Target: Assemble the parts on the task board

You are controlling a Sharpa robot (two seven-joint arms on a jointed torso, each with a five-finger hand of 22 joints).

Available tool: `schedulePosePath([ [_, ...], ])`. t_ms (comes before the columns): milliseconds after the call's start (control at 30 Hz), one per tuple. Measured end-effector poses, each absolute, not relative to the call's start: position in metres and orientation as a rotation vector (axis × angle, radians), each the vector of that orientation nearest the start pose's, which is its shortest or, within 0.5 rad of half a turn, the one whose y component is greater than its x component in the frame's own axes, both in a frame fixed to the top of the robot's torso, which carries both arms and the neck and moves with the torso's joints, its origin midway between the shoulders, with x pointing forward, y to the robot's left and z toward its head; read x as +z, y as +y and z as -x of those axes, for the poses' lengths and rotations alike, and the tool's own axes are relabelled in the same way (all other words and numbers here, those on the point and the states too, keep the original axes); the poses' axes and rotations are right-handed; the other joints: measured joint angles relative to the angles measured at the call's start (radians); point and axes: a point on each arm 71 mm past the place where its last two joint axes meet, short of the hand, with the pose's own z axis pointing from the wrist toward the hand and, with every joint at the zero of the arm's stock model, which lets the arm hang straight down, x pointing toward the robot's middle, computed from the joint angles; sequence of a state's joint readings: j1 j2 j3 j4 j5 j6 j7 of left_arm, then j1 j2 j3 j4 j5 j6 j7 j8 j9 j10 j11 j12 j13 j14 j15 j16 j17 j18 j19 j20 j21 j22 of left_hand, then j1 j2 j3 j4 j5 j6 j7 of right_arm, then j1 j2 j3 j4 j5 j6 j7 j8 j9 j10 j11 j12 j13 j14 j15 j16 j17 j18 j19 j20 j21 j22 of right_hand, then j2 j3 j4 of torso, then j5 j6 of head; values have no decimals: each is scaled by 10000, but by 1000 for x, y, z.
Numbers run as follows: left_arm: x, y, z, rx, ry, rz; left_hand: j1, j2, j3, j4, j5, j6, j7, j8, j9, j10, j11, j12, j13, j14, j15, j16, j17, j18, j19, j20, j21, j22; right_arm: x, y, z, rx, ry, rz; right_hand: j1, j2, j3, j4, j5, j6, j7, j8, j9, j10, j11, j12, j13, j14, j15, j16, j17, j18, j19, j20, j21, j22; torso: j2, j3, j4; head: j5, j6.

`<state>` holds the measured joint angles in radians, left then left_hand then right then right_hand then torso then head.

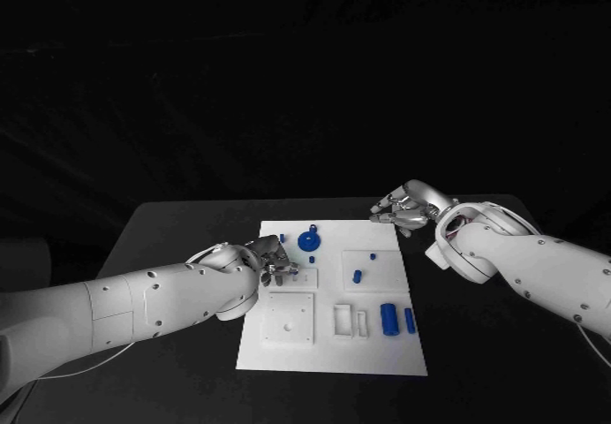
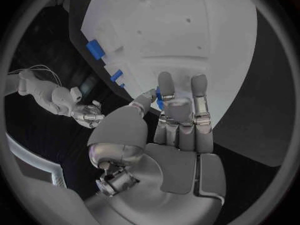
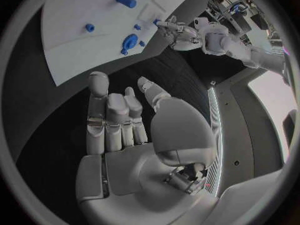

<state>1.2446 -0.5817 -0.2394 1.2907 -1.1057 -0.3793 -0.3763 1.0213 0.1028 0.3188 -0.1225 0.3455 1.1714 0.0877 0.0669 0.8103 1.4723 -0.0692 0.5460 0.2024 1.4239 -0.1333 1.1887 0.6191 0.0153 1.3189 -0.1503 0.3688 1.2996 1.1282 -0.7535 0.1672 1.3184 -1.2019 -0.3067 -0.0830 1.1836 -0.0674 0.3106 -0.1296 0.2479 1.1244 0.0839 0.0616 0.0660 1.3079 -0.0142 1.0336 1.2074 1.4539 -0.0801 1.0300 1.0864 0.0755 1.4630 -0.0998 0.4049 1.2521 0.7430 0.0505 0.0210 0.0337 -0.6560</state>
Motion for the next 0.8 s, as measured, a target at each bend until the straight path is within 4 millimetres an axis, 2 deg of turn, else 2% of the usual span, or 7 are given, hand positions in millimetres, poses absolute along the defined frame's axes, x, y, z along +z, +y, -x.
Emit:
schedulePosePath([
  [333,-252,160,-513,-4776,19081,2602,0,0,-8,7,0,0,0,-2,-14,0,0,0,0,-7,-4,39,-1,-1,-1,1,-73,64,-165,-228,-536,7334,16155,-2562,0,0,-28,28,52,0,0,0,0,0,0,-39,-13,0,0,-38,0,1,0,0,0,-18,-5,11,-4,12,22],
  [800,-257,158,-515,-4558,19660,2530,1,1,-21,19,-3,1,0,-32,-17,0,0,0,1,-36,-1,39,-50,0,-2,1,-112,85,-165,-227,-536,7341,16152,-2567,0,0,-28,28,51,0,0,0,0,0,0,-39,-12,0,0,-38,0,0,0,0,0,-18,-6,15,-6,10,-12],
])
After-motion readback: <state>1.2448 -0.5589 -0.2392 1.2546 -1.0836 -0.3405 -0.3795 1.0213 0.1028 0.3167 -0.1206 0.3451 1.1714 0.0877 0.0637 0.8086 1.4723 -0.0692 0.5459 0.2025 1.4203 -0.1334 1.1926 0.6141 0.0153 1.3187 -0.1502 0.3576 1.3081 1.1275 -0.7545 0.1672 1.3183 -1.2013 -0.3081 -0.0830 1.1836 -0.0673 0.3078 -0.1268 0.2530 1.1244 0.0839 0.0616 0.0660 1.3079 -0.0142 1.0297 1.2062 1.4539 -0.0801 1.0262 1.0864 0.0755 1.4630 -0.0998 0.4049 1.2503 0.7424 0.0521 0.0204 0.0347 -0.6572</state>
